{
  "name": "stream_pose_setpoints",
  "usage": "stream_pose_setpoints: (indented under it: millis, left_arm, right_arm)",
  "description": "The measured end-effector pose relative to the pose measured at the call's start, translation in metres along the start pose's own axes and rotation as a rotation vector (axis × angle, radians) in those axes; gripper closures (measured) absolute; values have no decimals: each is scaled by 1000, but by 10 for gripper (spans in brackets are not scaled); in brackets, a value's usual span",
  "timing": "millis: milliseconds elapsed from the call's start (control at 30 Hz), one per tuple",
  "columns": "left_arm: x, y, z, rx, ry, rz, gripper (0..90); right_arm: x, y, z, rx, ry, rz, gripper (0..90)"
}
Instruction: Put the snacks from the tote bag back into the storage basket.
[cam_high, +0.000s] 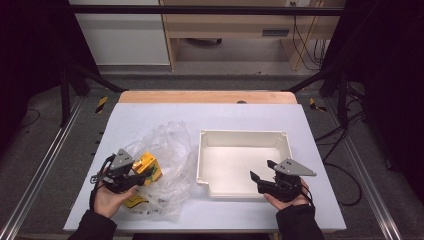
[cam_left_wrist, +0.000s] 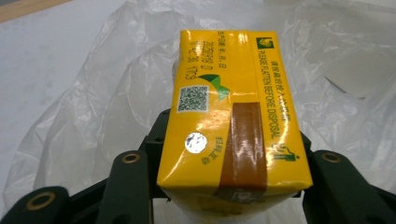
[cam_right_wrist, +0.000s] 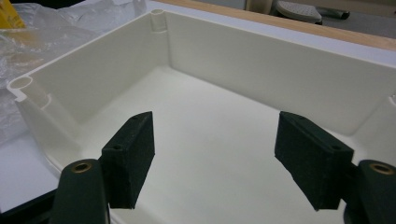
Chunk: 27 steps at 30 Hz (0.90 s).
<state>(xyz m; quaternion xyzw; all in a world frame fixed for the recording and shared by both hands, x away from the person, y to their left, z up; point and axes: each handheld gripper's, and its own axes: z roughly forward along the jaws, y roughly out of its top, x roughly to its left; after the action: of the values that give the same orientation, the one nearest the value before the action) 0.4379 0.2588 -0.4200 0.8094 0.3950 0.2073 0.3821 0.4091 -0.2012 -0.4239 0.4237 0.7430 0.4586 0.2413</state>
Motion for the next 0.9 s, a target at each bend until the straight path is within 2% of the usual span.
stream_pose_setpoints:
  millis: [467,900]
  left_arm:
    - [-1,12,-21,-57,14,-10,512]
    - [-1,24,-41,-97,18,0,512]
  right_arm:
    - [0,0,0,-2,1,-1,286]
    - [0,0,0,-2,1,-1,283]
